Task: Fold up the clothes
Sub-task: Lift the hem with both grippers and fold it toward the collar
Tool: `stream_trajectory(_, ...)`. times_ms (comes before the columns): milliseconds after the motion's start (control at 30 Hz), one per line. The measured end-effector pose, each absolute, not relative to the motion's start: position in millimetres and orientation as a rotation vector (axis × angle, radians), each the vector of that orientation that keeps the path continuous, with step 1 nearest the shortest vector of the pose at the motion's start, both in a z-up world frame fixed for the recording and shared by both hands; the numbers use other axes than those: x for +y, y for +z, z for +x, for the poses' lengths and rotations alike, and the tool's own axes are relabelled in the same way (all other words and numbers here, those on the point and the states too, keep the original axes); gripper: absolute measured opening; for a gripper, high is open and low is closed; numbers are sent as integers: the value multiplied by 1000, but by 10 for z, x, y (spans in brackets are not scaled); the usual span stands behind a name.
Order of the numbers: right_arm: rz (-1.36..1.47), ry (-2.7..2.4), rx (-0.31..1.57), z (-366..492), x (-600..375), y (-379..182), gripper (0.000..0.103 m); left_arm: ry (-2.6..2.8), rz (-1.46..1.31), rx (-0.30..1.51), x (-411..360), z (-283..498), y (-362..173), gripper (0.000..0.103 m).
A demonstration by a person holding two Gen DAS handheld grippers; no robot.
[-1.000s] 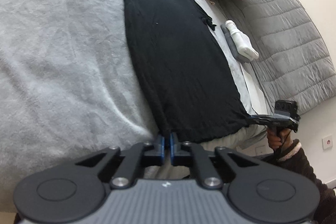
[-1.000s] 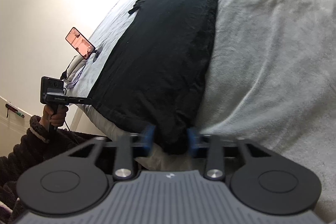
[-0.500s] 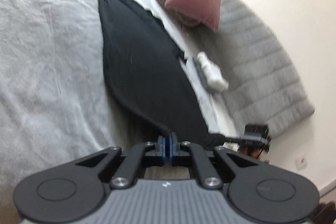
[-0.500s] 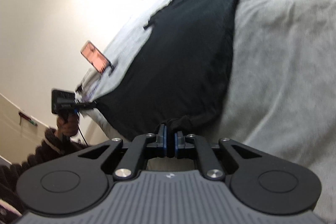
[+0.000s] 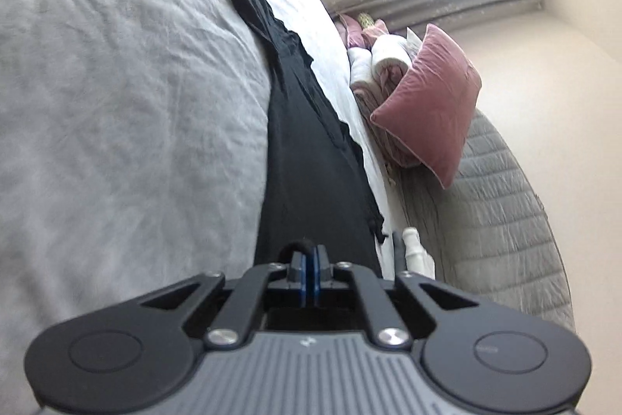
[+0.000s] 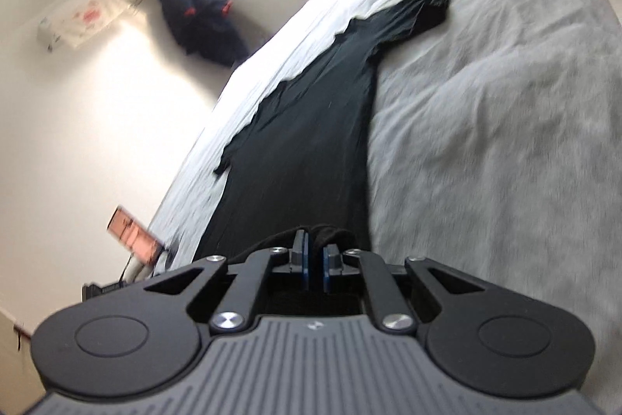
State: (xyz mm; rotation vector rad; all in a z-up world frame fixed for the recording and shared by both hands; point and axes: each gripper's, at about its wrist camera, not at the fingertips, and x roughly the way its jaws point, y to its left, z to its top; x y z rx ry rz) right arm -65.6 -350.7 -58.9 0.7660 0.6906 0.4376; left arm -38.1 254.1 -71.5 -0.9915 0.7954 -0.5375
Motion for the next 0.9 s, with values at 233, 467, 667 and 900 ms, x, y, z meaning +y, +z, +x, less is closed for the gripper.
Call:
stream_trajectory(233,834,385,631,-392,-3595,-624,10,-510,-1071,762,2467,-50,-818,3)
stream_trajectory(467,887,315,624,-109,-3604,-739,10,-425,-1128,726,2444,208,-909,3)
stream_trajectory(667,903,294,593,64,-3603,-751,10,-403,-1135,681,2374,404,-907,3)
stream_trajectory(900,926,227,526,162,-3646,-760,10,-337,-1096,609,2244,569,-896,3)
